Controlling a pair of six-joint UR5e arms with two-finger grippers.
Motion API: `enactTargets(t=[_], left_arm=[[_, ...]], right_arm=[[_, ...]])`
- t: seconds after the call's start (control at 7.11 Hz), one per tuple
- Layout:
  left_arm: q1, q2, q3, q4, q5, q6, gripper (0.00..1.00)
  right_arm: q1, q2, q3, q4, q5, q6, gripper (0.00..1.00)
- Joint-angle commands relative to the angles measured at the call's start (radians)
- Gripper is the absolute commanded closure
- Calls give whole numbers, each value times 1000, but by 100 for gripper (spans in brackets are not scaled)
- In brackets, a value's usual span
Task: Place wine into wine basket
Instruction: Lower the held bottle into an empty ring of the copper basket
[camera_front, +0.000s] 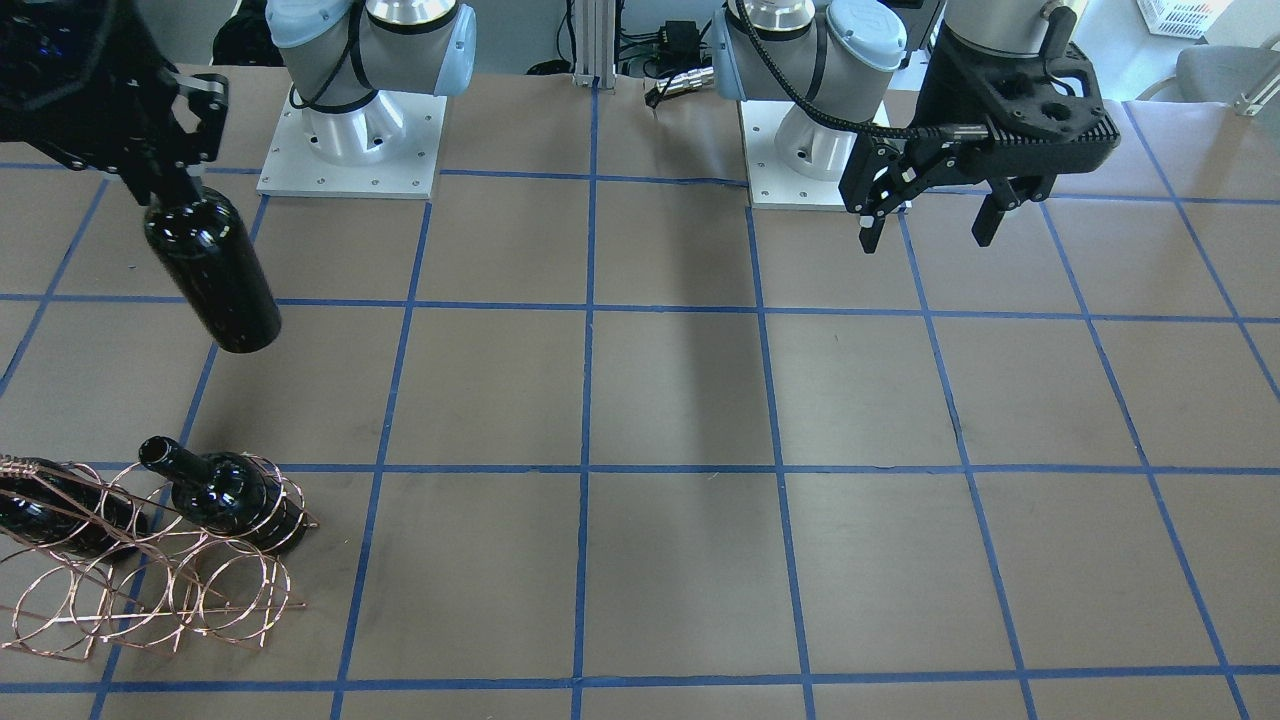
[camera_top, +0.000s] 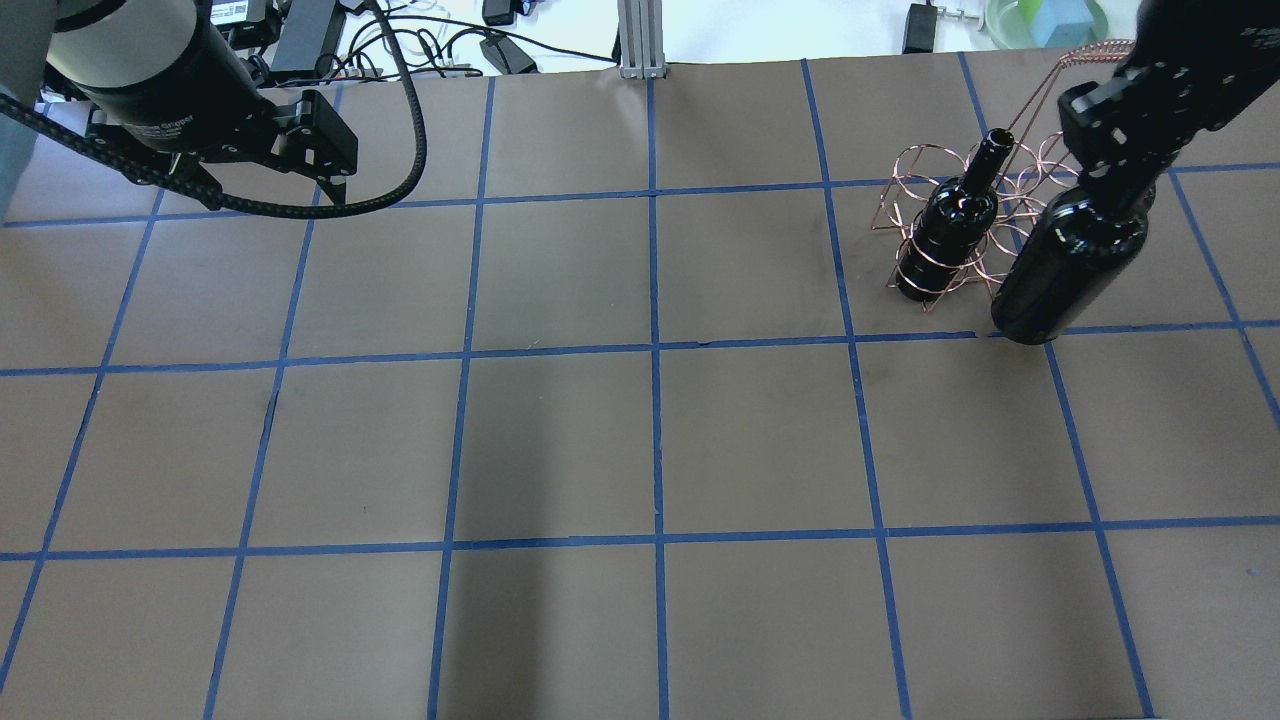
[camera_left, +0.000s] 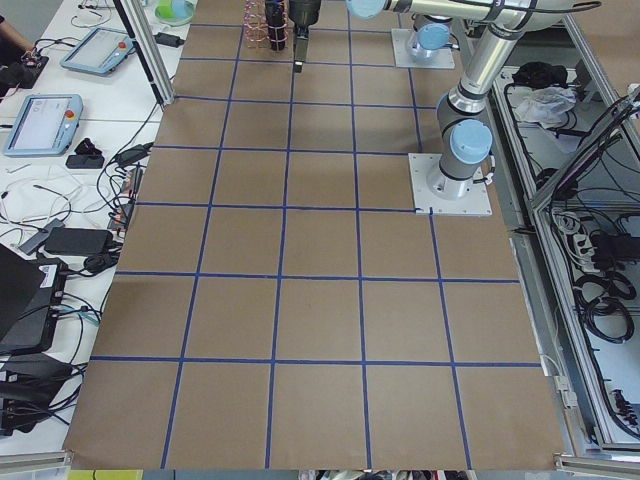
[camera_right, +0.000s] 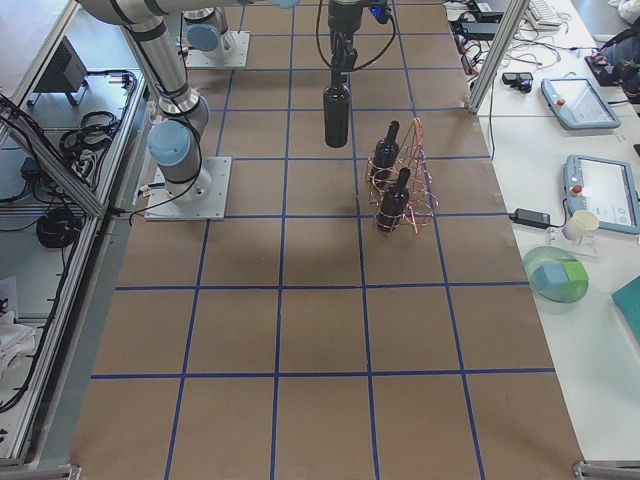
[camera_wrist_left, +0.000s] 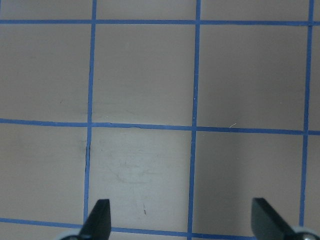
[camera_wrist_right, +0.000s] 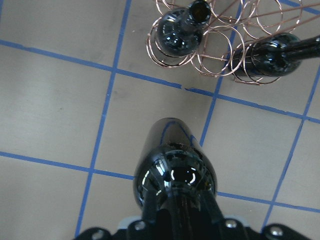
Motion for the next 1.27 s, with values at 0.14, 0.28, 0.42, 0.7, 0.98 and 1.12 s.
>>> enactTargets(t=[0.14, 0.28, 0.42, 0.7, 0.98, 1.12], left_arm=[[3, -1, -3, 11, -5, 2, 0], [-3, -4, -8, 9, -3, 0, 0], [-3, -4, -11, 9, -3, 0, 0], [0, -4, -11, 9, -2, 0, 0], [0, -1, -11, 3, -2, 0, 0], [2, -2, -11, 5, -2, 0, 0]], right_arm=[[-119, 47, -60, -9, 34, -205, 100], [-119, 71, -76, -25, 71, -211, 100], [-119, 97, -78, -66, 73, -242, 100], [-122, 146, -78, -136, 90, -308, 100], [-122, 193, -78, -195, 94, -310, 100], [-122, 205, -78, -209, 94, -310, 100]])
